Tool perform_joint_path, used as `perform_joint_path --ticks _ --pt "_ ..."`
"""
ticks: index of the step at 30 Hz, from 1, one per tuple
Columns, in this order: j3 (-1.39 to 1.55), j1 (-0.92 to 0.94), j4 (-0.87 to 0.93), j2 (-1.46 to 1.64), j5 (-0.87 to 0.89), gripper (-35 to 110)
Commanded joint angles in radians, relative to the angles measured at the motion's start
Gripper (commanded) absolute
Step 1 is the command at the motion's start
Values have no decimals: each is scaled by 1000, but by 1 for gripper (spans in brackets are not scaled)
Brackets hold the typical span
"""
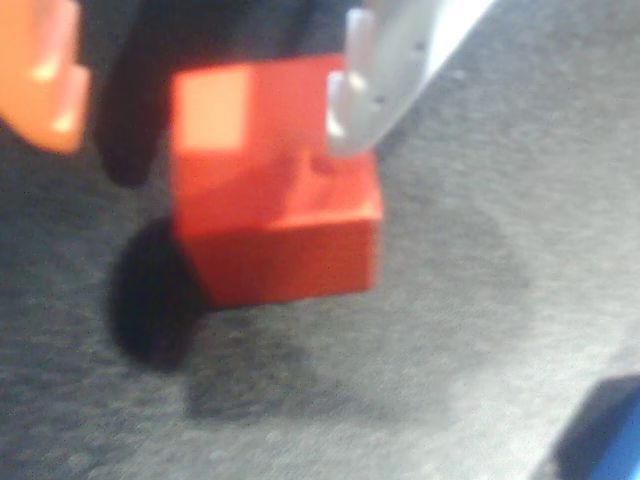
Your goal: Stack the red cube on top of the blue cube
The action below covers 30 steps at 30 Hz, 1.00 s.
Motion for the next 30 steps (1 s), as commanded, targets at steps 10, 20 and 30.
perform_joint_path --ticks 10,20,30 --pt "141 -21 -156 15 15 22" --pt "201 -18 -238 -18 21 6" --pt "201 -15 -189 40 133 0"
